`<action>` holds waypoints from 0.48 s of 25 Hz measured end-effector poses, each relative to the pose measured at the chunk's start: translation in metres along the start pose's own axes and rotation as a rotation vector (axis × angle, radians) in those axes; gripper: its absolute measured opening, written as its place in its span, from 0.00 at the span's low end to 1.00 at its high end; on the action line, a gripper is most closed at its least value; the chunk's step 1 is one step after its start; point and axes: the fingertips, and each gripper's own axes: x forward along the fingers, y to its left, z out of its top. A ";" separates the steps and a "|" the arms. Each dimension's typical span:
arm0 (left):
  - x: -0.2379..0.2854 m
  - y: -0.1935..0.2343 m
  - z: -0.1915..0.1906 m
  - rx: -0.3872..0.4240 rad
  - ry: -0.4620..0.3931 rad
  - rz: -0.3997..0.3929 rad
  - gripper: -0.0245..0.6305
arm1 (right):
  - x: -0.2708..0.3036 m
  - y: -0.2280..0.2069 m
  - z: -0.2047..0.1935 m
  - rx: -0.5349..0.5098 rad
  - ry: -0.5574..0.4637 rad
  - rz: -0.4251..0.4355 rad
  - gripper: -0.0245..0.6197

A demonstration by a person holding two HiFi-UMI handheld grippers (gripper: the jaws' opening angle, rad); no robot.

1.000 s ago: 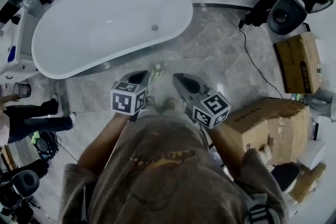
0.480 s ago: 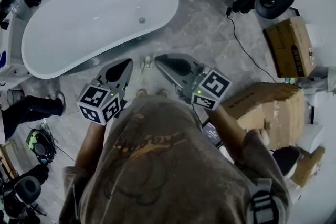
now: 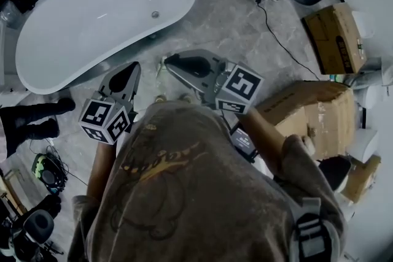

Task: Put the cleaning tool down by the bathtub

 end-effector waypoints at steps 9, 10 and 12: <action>0.001 -0.004 -0.014 -0.002 0.020 -0.010 0.04 | -0.004 -0.007 -0.008 0.024 0.004 -0.008 0.04; 0.003 -0.006 -0.014 -0.005 0.023 -0.016 0.04 | -0.004 -0.009 -0.009 0.028 0.004 -0.010 0.04; 0.008 -0.008 -0.016 -0.019 0.026 -0.030 0.04 | -0.006 -0.012 -0.011 0.031 0.007 -0.012 0.04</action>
